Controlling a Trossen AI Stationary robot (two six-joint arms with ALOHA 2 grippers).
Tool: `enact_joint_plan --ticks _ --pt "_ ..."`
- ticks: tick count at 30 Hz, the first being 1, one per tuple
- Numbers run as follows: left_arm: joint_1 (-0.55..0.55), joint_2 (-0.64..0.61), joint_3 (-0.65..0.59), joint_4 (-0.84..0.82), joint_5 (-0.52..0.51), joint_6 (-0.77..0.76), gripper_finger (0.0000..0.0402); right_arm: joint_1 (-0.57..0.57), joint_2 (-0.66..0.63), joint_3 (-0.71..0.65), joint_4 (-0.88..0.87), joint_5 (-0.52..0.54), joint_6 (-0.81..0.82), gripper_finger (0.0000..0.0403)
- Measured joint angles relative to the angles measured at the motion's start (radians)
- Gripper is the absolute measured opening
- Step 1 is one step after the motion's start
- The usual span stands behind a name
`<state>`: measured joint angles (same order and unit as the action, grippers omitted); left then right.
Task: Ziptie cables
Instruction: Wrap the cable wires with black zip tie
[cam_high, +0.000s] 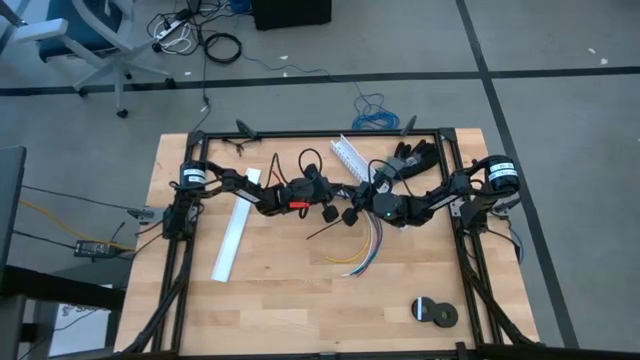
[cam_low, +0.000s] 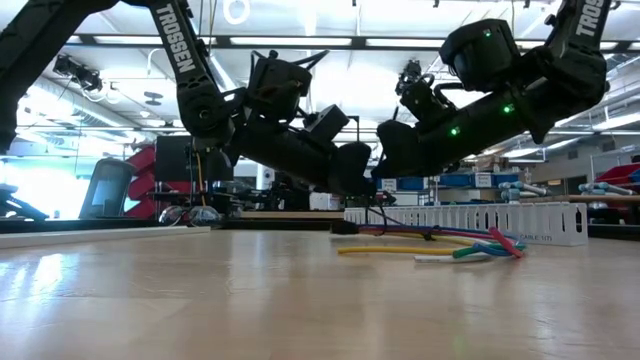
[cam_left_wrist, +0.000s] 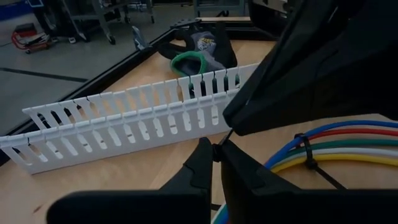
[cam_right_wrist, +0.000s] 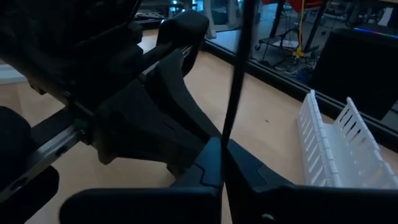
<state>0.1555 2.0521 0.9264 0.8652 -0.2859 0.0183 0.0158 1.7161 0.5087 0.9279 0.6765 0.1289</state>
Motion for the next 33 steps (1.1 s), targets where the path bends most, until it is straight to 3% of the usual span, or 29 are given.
enact_joint_plan --ticks 12,23,29,33 --pt "0.0 -0.001 0.001 0.005 0.003 -0.004 0.0031 0.0 -0.01 0.0 0.018 0.037 -0.058 0.0" --pt "0.0 0.011 0.003 -0.011 0.002 -0.011 0.0032 0.005 -0.134 -0.001 0.012 0.09 -0.179 0.0" --pt "0.0 0.079 0.002 0.015 0.004 -0.079 0.0031 0.011 -0.211 -0.001 -0.071 0.114 -0.203 0.0" --pt "-0.001 0.092 0.001 0.025 0.073 -0.086 0.0026 0.044 -0.267 0.0 -0.202 0.212 -0.21 0.0"
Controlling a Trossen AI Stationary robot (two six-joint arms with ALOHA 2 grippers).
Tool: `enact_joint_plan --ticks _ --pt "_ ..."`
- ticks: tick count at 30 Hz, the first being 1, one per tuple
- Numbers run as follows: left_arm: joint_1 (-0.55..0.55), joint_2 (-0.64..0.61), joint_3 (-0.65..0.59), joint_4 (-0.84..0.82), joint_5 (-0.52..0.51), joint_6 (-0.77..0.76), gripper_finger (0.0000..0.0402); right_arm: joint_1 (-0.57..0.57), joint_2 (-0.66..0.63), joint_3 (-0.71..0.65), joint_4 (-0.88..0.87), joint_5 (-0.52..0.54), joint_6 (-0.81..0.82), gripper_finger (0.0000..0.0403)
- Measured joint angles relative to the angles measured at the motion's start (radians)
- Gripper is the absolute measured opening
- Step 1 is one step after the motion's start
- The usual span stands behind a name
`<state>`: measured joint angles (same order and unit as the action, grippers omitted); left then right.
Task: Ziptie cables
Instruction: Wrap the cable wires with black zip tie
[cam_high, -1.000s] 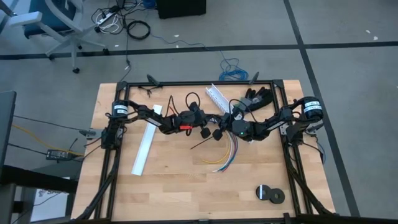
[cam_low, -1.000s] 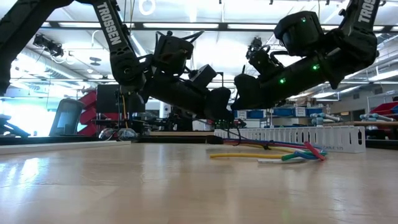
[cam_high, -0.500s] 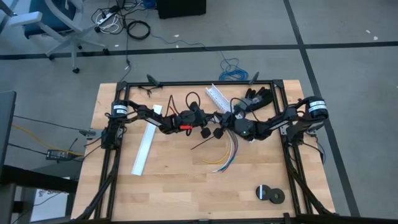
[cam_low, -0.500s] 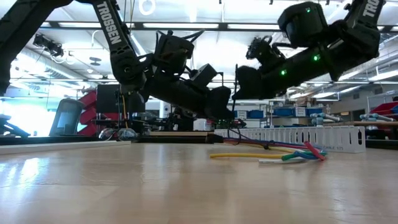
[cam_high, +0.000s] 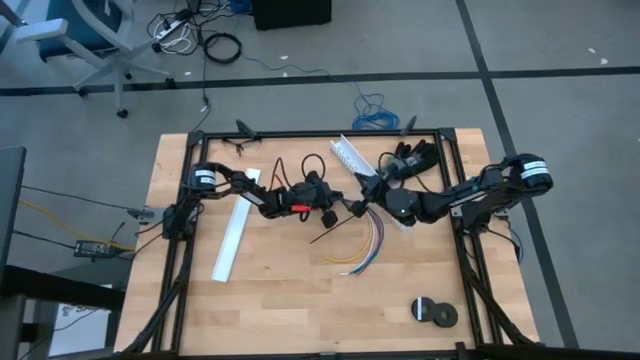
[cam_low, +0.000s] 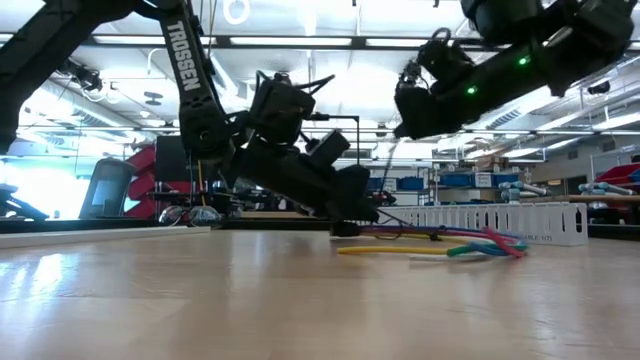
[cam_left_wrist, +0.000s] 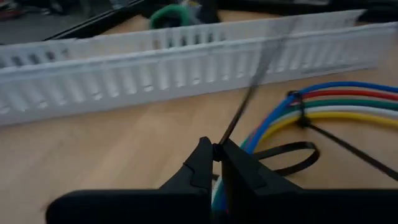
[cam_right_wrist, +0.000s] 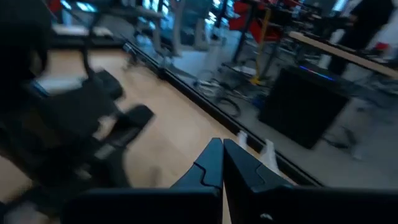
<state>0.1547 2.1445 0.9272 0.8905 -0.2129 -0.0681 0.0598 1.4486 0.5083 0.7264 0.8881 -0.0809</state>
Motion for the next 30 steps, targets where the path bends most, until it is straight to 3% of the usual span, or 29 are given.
enact_joint_plan --ticks 4,7,13,19,30 --pt "0.0 0.0 0.0 0.016 0.096 0.022 0.0025 0.045 -0.072 0.0 -0.168 0.161 0.002 0.0" --pt "0.004 0.0 0.0 0.029 0.199 0.054 0.0024 0.064 -0.134 0.0 -0.353 0.171 0.081 0.0" --pt "0.018 0.0 0.0 0.04 0.348 0.084 0.0024 0.029 -0.215 0.0 -0.702 -0.143 0.356 0.0" --pt "0.027 0.001 0.0 0.091 0.445 0.065 0.0023 0.003 -0.184 0.0 -0.652 -0.444 0.309 0.0" --pt "0.019 0.002 0.0 0.217 0.438 0.005 0.0024 -0.022 -0.081 0.0 -0.585 -0.418 0.349 0.0"
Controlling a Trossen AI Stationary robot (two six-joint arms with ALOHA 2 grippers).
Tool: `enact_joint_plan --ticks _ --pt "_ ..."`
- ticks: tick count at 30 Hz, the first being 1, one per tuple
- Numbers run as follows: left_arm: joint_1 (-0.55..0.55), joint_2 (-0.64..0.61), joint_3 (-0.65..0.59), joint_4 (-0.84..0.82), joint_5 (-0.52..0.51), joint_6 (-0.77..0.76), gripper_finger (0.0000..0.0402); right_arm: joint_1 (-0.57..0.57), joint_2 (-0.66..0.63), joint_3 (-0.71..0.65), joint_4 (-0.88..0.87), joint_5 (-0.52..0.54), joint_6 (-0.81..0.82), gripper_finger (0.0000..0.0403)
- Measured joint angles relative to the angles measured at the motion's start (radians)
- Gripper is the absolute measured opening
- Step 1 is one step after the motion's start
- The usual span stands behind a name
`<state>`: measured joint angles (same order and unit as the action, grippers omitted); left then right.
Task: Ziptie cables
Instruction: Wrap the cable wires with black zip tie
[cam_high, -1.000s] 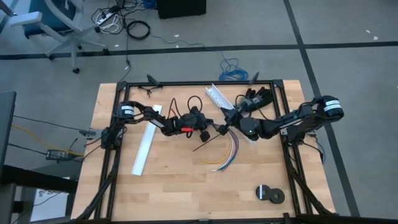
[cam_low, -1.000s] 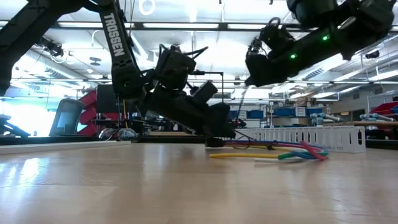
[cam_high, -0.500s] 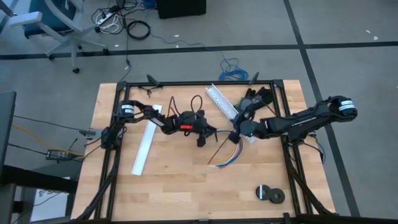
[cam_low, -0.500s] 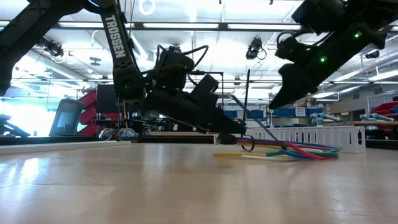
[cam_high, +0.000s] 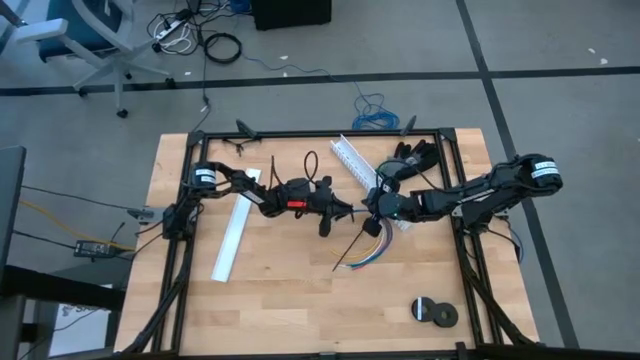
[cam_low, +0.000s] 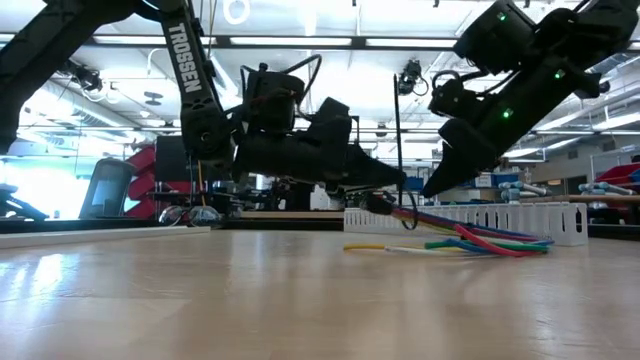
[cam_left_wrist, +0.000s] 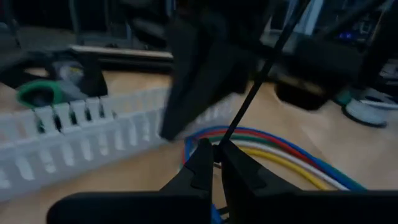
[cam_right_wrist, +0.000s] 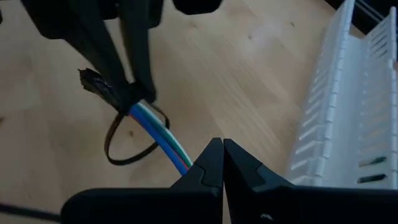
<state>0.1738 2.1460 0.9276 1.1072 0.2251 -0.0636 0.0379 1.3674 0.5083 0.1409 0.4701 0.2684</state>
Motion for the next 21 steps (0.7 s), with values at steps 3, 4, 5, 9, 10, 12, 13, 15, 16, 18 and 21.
enact_joint_plan --ticks 3,4,5,9,10,12,13,15,16,18,21 --pt "-0.004 0.0 0.002 0.004 -0.081 0.001 0.0025 0.002 0.002 0.0 0.013 -0.001 -0.003 0.0" --pt "-0.006 0.0 0.003 0.001 -0.101 0.006 0.0025 0.002 0.002 0.0 0.021 -0.001 -0.005 0.0" --pt "-0.009 0.0 0.005 -0.002 -0.11 0.012 0.0025 0.002 0.002 0.0 0.031 -0.001 -0.011 0.0" --pt "-0.014 0.0 0.019 -0.045 -0.113 0.03 0.0026 0.002 0.002 0.0 0.112 -0.001 -0.069 0.0" --pt "-0.014 0.0 0.021 -0.055 -0.114 0.031 0.0026 0.004 0.005 0.0 0.136 -0.003 -0.087 0.0" --pt "-0.013 0.0 0.03 -0.082 -0.119 0.031 0.0026 0.005 0.005 0.0 0.175 -0.028 -0.139 0.0002" --pt "-0.012 0.0 0.032 -0.096 -0.123 0.032 0.0026 0.005 0.005 0.0 0.185 -0.05 -0.16 0.0005" --pt "-0.012 0.0 0.035 -0.113 -0.123 0.032 0.0026 0.005 0.005 0.0 0.184 -0.072 -0.181 0.0014" --pt "-0.013 0.0 0.035 -0.116 -0.123 0.032 0.0026 0.005 0.005 0.0 0.184 -0.075 -0.184 0.002" --pt "-0.013 0.0 0.035 -0.115 -0.123 0.033 0.0027 0.005 0.005 0.0 0.175 -0.077 -0.185 0.0032" --pt "-0.012 0.0 0.035 -0.114 -0.123 0.033 0.0027 0.005 0.005 0.0 0.164 -0.077 -0.185 0.0051"
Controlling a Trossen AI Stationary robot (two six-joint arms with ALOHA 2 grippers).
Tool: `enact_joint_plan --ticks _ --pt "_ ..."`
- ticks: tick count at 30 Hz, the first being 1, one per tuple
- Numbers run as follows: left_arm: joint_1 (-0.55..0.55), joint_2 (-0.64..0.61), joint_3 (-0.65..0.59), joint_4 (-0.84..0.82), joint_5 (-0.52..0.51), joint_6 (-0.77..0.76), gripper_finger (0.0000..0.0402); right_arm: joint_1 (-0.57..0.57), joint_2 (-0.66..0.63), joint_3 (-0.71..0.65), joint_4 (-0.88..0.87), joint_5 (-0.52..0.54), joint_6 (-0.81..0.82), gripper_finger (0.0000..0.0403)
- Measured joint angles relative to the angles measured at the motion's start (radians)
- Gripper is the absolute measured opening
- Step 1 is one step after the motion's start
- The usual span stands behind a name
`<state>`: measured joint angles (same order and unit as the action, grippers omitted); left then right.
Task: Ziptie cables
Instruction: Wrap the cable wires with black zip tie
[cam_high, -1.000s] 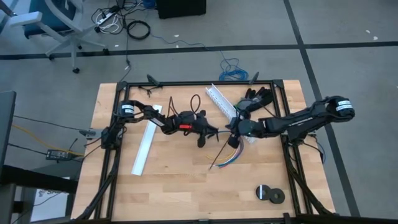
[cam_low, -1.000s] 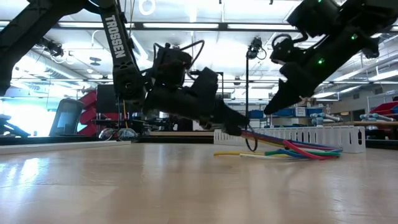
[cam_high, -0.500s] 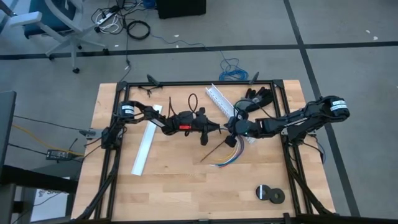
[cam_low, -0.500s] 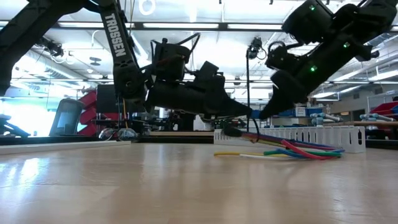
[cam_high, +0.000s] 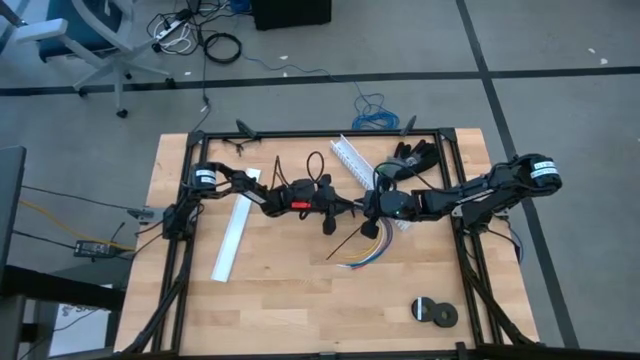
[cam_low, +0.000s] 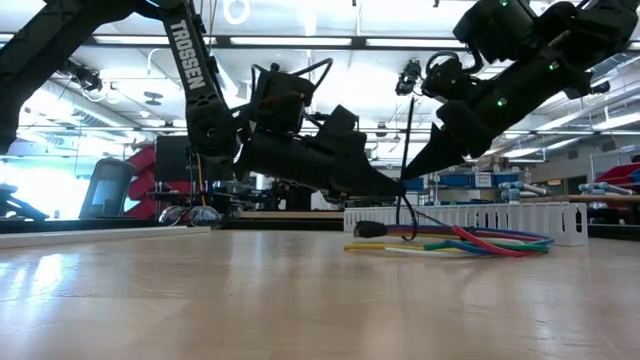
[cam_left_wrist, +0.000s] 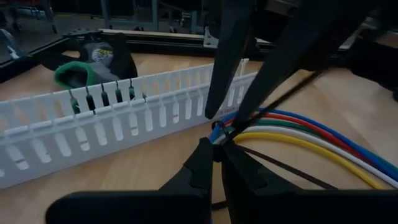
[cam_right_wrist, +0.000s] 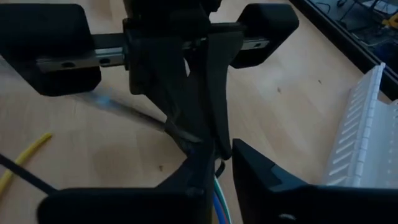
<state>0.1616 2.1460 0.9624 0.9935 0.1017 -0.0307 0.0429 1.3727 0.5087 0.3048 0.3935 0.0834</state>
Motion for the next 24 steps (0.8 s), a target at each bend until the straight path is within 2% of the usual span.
enact_joint_plan --ticks 10,17,24 --pt "0.0 0.0 0.0 -0.001 0.0 0.0 0.0027 0.0 0.0 0.0 -0.034 -0.003 -0.034 0.0098" --pt "0.001 0.0 0.0 0.005 -0.003 0.0 0.0027 0.0 0.0 0.0 -0.036 -0.03 -0.068 0.009" --pt "0.001 0.0 0.0 0.004 -0.003 0.0 0.0027 -0.016 0.0 0.0 0.04 -0.034 -0.119 0.0076"
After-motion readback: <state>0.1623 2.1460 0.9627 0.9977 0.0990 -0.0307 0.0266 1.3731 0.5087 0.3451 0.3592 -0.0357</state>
